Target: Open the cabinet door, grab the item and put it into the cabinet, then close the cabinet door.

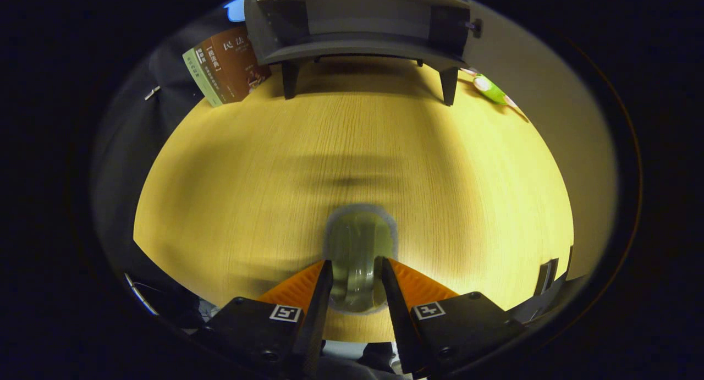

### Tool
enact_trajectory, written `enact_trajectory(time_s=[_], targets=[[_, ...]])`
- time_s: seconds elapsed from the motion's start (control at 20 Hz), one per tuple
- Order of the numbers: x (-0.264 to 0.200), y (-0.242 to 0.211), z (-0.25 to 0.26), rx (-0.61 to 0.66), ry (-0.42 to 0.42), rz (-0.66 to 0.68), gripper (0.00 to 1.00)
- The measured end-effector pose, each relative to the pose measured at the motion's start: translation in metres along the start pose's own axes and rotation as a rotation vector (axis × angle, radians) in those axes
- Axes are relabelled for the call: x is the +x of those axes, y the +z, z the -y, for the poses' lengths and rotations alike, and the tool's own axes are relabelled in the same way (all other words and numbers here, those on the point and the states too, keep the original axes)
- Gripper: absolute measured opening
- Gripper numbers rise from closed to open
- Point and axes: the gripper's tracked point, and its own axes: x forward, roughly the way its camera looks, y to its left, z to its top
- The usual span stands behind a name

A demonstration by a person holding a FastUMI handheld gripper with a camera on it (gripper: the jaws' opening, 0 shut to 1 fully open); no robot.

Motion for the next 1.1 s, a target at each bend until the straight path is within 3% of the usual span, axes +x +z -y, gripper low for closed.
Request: enact_trajectory(time_s=[0.05, 0.2, 0.25, 0.3, 0.7, 1.1], targets=[[0.0, 0.006, 0.0, 0.006, -0.004, 0.011, 0.59], [-0.001, 0.002, 0.006, -0.037, -0.036, -0.014, 0.24], [-0.001, 0.007, 0.007, -0.046, -0.045, -0.001, 0.24], [-0.002, 0.002, 0.007, -0.057, -0.05, -0.017, 0.14], [-0.026, 0.021, 0.005, -0.031, -0.052, 0.046, 0.14], [-0.104, 0.107, -0.014, -0.031, -0.1, 0.261, 0.14]])
